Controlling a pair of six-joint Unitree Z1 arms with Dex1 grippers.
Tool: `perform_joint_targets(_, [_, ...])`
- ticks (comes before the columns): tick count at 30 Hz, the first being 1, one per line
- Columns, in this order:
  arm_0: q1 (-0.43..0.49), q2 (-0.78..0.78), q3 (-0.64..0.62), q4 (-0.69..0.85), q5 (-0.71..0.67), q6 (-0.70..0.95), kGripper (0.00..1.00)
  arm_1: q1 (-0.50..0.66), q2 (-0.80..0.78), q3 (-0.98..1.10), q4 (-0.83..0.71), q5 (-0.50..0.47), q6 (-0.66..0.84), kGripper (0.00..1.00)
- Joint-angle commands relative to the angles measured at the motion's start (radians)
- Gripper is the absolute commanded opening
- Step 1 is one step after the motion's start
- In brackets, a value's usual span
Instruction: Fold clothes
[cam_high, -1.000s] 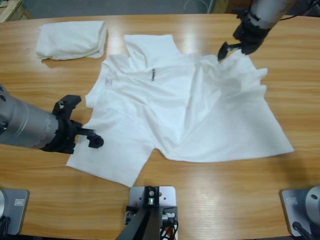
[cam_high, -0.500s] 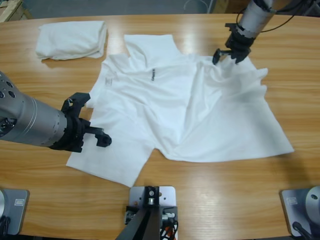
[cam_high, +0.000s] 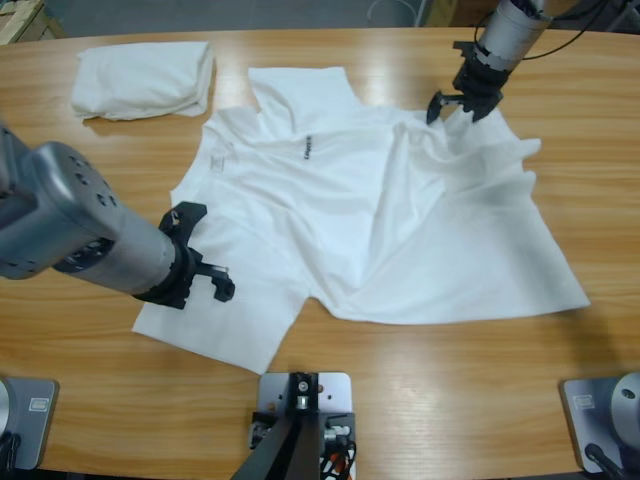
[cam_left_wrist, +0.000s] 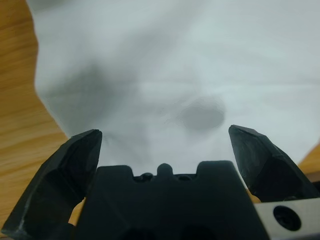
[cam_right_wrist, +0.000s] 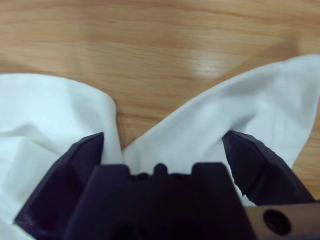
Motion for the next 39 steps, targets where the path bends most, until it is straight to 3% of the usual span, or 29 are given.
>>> perform_joint_targets(1, [-0.008,0.092,0.019,-0.005,-0.063,0.014,0.991,-0.015,0.078,0.0,0.007,-0.003,0.007,0.95])
perform_joint_targets(9, [-0.041,0.056,0.063,-0.005,-0.126,-0.022,0.991,-0.075,0.138,-0.095,0.019,-0.002,0.022,0.945])
perform_joint_targets(22, [-0.051,-0.044,0.178,-0.006,-0.127,-0.118,0.991,-0.16,0.232,-0.369,0.095,0.015,0.026,0.945])
perform_joint_targets(29, [-0.051,-0.09,0.205,-0.006,-0.125,-0.152,0.991,-0.204,0.243,-0.413,0.109,0.033,0.024,0.945])
perform_joint_targets(33, [-0.051,-0.195,0.192,-0.007,-0.116,-0.173,0.991,-0.205,0.17,-0.439,0.139,0.03,0.012,0.945])
perform_joint_targets(37, [-0.051,-0.3,0.168,-0.036,-0.066,-0.17,0.995,-0.166,-0.001,-0.416,0.228,0.038,-0.076,0.999])
perform_joint_targets(39, [-0.048,-0.343,0.19,-0.036,-0.038,-0.191,0.996,-0.152,-0.129,-0.276,0.212,0.116,-0.102,1.0])
